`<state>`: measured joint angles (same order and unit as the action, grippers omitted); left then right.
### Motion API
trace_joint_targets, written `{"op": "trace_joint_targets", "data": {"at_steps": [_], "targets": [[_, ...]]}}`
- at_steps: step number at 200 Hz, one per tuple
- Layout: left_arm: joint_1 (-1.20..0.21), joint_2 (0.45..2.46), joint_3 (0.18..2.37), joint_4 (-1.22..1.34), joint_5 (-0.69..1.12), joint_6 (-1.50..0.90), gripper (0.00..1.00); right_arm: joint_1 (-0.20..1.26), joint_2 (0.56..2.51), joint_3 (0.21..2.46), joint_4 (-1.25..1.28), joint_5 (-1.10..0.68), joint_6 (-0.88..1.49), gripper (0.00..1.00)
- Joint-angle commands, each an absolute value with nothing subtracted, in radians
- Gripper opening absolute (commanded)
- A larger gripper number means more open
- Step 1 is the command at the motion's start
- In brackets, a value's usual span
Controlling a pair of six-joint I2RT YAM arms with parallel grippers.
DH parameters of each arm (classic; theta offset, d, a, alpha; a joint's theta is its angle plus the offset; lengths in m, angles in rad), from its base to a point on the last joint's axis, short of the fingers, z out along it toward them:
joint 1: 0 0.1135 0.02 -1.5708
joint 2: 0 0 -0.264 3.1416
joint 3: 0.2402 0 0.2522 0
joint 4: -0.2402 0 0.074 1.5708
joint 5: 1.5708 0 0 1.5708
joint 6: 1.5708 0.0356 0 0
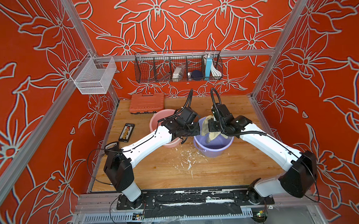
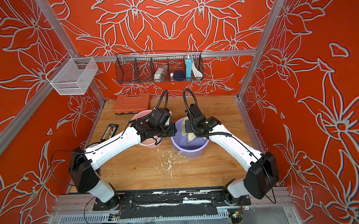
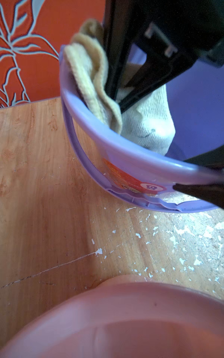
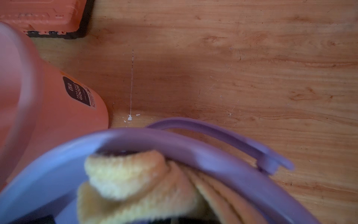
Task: Wipe the inside of the bucket with a cloth
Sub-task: Wipe the dirt from the inside of the bucket.
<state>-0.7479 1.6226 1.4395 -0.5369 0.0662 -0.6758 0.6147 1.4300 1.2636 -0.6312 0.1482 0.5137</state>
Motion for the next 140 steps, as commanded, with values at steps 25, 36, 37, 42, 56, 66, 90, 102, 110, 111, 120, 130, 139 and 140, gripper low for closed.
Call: {"op": "trace_joint_targets", "data": {"at_steps": [25, 36, 37, 42, 56, 66, 90, 102, 110, 111, 120, 130, 139, 140], "targets": [[-0.759, 1.597, 1.450, -0.518, 0.153, -0.696, 0.00, 0.608, 1.465, 1.301, -0.503, 0.070, 0.551, 0.00], [-0.759, 1.599, 1.450, -0.517, 0.150, -0.693, 0.00, 0.607, 1.472, 1.306, -0.481, 0.029, 0.542, 0.00], [-0.759, 1.599, 1.450, -0.517, 0.150, -0.693, 0.00, 0.607, 1.474, 1.307, -0.481, 0.025, 0.542, 0.00], [-0.759, 1.601, 1.451, -0.517, 0.148, -0.692, 0.00, 0.607, 1.481, 1.320, -0.485, 0.001, 0.537, 0.00], [-0.759, 1.608, 1.458, -0.523, 0.139, -0.685, 0.00, 0.607, 1.515, 1.351, -0.495, -0.101, 0.503, 0.00], [-0.759, 1.613, 1.462, -0.523, 0.133, -0.684, 0.00, 0.608, 1.539, 1.373, -0.505, -0.186, 0.480, 0.00], [-0.759, 1.624, 1.488, -0.551, 0.097, -0.670, 0.00, 0.610, 1.580, 1.407, -0.563, -0.339, 0.424, 0.00], [-0.760, 1.634, 1.503, -0.574, 0.083, -0.660, 0.00, 0.610, 1.575, 1.393, -0.555, -0.422, 0.390, 0.00], [-0.759, 1.640, 1.512, -0.583, 0.079, -0.654, 0.00, 0.610, 1.564, 1.372, -0.532, -0.475, 0.376, 0.00], [-0.759, 1.641, 1.513, -0.585, 0.080, -0.653, 0.00, 0.609, 1.562, 1.370, -0.530, -0.479, 0.375, 0.00], [-0.759, 1.643, 1.517, -0.588, 0.077, -0.649, 0.00, 0.610, 1.550, 1.355, -0.527, -0.489, 0.367, 0.00], [-0.760, 1.642, 1.517, -0.591, 0.073, -0.649, 0.00, 0.609, 1.540, 1.346, -0.526, -0.492, 0.345, 0.00], [-0.759, 1.640, 1.516, -0.594, 0.069, -0.650, 0.00, 0.609, 1.535, 1.348, -0.542, -0.450, 0.334, 0.00], [-0.759, 1.641, 1.516, -0.594, 0.069, -0.649, 0.00, 0.609, 1.535, 1.350, -0.544, -0.443, 0.334, 0.00]]}}
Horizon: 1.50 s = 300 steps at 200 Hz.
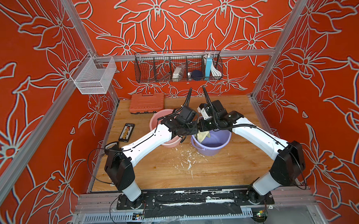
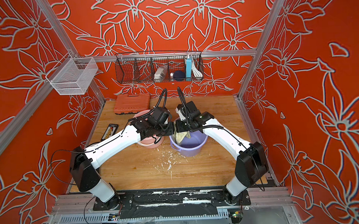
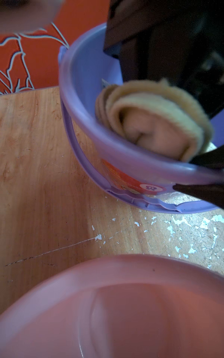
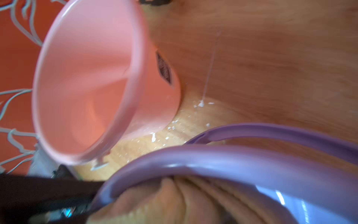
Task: Wipe the inside of the bucket with a cloth
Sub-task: Wipe the dirt from the inside of the bucket.
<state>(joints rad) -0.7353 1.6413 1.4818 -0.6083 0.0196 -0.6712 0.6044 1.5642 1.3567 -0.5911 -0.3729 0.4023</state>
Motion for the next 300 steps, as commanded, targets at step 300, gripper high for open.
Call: {"op": "trace_joint_targets", "data": {"at_steps": [300], "targets": [[-0.761, 1.579, 1.509, -0.596, -0.212, -0.562, 0.00, 0.613, 1.535, 1.464, -1.103, -0.162, 0.374, 0.00]]}}
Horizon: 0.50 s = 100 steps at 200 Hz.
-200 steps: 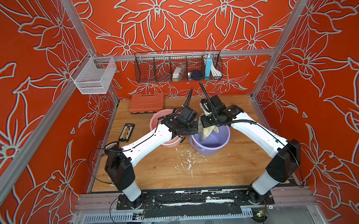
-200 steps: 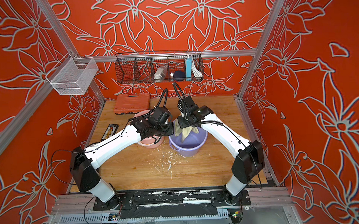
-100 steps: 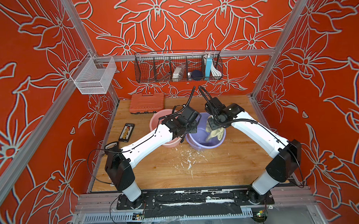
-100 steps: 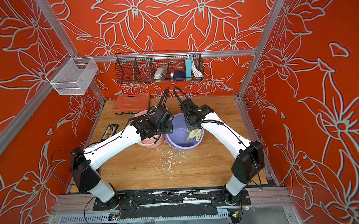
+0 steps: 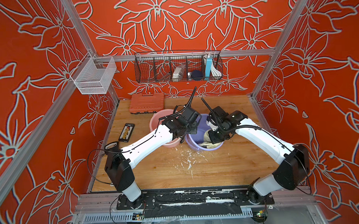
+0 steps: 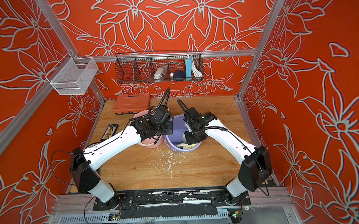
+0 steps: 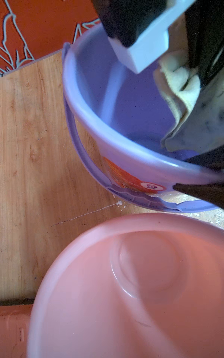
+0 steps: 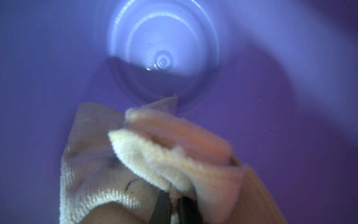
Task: Wipe the inside of the bucket with a cloth
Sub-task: Wipe the dirt from the inside of the bucket.
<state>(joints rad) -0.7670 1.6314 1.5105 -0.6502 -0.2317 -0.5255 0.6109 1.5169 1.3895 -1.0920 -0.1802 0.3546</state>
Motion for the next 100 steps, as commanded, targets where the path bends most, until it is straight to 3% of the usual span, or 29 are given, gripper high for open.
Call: {"op": "trace_joint_targets", "data": {"at_steps": [1, 54, 100], "targets": [[-0.761, 1.578, 1.509, -0.596, -0.209, -0.562, 0.00, 0.613, 1.537, 1.468, -1.102, -0.157, 0.373, 0.00], [-0.761, 1.557, 1.496, -0.636, -0.079, -0.628, 0.00, 0.613, 1.665, 1.598, -0.996, -0.019, 0.349, 0.00], [-0.747, 1.575, 1.548, -0.741, -0.115, -0.655, 0.00, 0.613, 1.702, 1.576, -0.983, 0.097, 0.307, 0.00]]}}
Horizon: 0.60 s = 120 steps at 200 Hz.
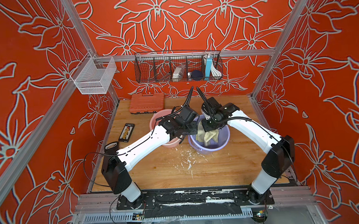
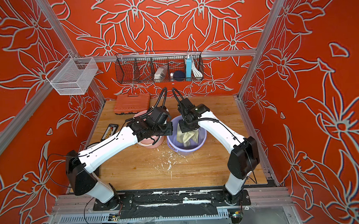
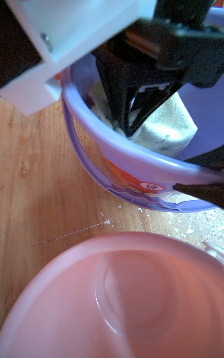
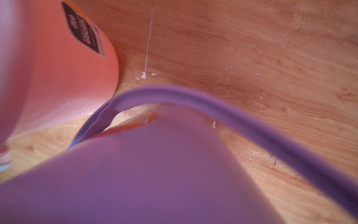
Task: Wipe the inside of the bucket with a cloth
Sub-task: Wipe the dirt from the inside of the bucket.
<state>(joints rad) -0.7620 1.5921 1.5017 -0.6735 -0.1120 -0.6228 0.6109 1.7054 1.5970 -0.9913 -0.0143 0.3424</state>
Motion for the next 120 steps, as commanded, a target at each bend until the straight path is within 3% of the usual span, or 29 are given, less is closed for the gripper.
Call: {"op": "trace_joint_targets", "data": {"at_steps": [1, 56, 120], "targets": [[-0.747, 1.576, 1.549, -0.742, -0.115, -0.655, 0.00, 0.613, 1.701, 1.572, -0.981, 0.100, 0.305, 0.00], [-0.719, 1.620, 1.609, -0.775, -0.080, -0.673, 0.00, 0.614, 1.643, 1.432, -0.924, 0.184, 0.225, 0.00], [-0.702, 1.703, 1.664, -0.817, -0.052, -0.669, 0.00, 0.616, 1.533, 1.282, -0.789, 0.054, 0.138, 0.00]]}}
